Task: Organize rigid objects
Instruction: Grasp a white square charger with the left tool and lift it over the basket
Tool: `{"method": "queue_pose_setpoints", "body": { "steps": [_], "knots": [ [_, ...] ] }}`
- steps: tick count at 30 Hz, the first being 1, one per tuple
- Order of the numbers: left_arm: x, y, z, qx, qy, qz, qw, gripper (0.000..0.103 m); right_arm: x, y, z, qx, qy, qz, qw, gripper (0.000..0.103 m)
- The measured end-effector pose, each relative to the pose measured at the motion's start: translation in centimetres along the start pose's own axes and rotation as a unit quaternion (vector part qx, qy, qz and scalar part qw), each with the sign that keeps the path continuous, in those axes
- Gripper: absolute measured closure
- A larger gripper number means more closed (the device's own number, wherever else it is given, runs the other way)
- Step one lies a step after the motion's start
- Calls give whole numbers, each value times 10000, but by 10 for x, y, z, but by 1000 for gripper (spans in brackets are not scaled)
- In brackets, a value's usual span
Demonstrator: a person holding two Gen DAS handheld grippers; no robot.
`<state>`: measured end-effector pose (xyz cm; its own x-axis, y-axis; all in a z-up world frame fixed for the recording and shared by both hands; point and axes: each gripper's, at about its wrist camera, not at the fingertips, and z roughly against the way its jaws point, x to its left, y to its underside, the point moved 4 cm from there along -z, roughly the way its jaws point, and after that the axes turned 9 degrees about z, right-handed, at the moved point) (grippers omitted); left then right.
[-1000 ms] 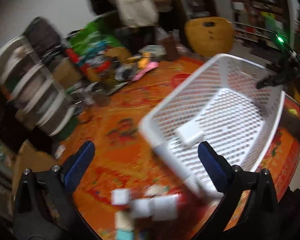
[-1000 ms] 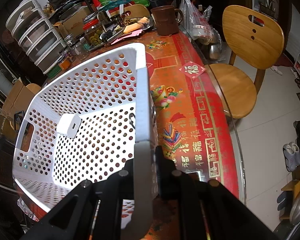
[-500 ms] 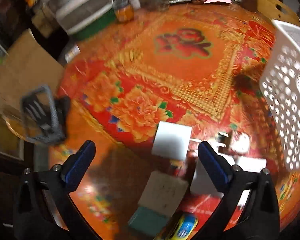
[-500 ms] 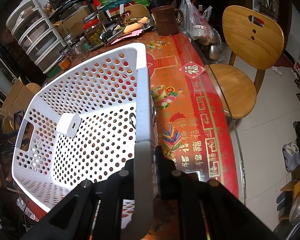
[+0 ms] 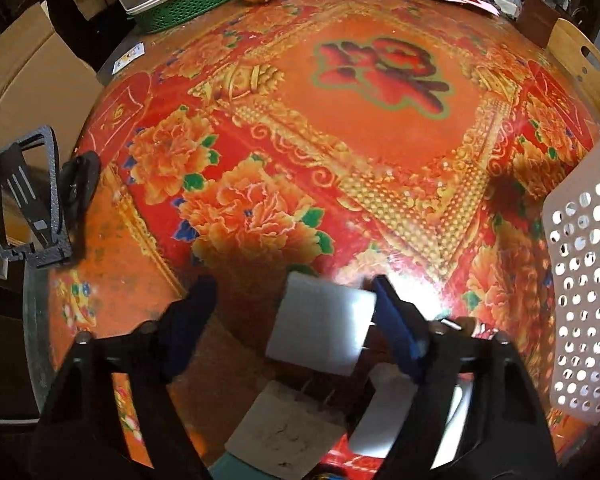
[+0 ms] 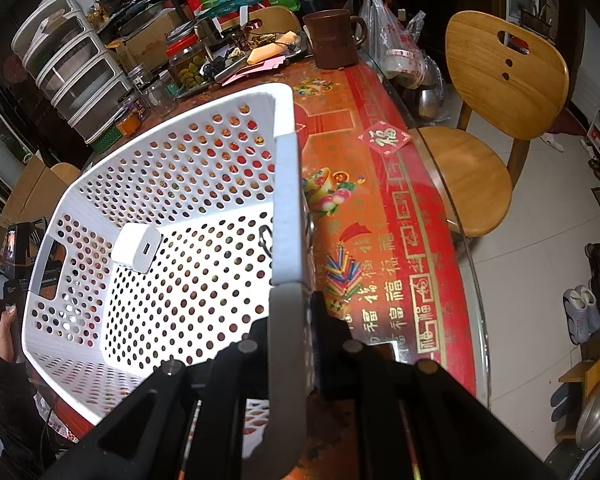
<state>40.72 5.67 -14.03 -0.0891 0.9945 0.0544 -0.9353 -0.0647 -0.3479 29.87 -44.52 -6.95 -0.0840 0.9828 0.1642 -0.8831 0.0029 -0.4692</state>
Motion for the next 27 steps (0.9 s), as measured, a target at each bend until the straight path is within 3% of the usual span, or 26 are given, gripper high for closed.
{"method": "queue_pose_setpoints", "body": {
  "steps": [1, 2, 3, 14, 27],
  "knots": [
    [-2, 0, 2, -1, -14, 26, 10000, 46, 0, 0, 0, 2, 1, -1, 10000, 94],
    [-2, -1, 2, -4, -49, 32, 10000, 60, 0, 0, 0, 6, 5, -2, 10000, 94],
    [-3, -1, 1, -1, -119, 30, 9999, 64, 0, 0, 0, 6, 5, 0, 10000, 94],
    [-8, 0, 15, -184, -490, 44, 9986, 65, 1, 0, -1, -8, -12, -14, 10000, 94],
    [-8, -3, 54, -600, -432, 80, 9972, 65, 1, 0, -1, -1, -6, -12, 10000, 94]
  ]
}}
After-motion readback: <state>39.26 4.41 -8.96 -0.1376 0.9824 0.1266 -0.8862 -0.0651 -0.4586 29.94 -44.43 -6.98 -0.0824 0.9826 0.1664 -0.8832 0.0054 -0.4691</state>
